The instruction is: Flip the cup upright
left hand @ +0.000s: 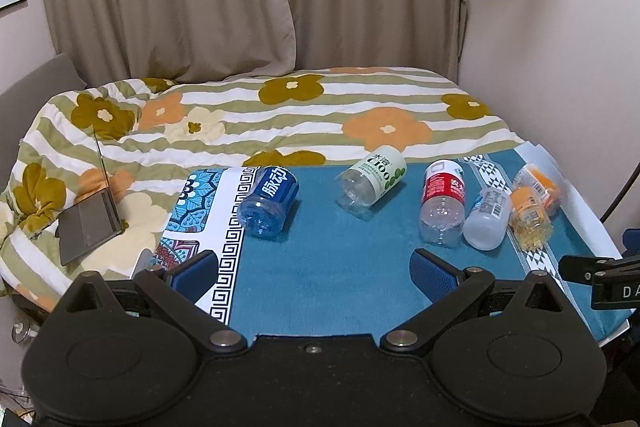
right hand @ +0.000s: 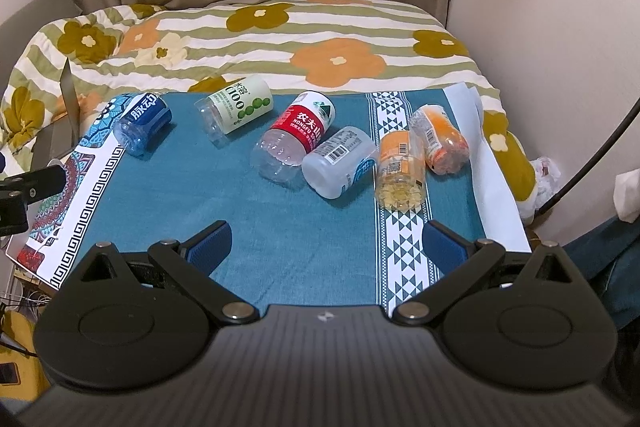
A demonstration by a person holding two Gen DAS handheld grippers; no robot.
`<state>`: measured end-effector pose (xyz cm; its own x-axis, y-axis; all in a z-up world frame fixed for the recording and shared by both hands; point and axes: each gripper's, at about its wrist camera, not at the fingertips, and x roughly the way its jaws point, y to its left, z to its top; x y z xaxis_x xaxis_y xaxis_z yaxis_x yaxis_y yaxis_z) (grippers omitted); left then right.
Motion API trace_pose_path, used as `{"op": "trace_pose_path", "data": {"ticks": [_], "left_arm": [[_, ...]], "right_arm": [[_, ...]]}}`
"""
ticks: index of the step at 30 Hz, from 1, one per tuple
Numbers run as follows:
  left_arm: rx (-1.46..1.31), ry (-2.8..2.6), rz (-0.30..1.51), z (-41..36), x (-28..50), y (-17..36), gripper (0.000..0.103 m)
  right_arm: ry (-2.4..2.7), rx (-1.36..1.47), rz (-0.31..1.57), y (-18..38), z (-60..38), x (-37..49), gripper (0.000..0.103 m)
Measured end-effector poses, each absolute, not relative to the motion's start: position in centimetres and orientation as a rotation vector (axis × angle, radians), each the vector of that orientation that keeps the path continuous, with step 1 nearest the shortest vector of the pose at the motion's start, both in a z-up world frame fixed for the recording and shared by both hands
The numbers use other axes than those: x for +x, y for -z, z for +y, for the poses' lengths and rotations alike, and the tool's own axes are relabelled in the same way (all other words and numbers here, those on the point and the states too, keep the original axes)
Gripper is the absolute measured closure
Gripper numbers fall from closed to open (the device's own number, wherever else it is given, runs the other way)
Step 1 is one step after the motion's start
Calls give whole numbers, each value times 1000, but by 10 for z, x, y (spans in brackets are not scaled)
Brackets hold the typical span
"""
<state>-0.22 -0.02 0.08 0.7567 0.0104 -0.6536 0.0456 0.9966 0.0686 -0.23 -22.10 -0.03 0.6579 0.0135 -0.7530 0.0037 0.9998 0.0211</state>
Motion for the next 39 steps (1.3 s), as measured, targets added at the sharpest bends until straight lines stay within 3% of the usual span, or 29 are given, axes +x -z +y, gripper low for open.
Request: {"op": "trace_pose_path", "data": {"ticks": [39], "left_arm": [[93,10,723,-1,2,0,0]], "right_arm": [[-5,19,853,2,-222,0,0]]}}
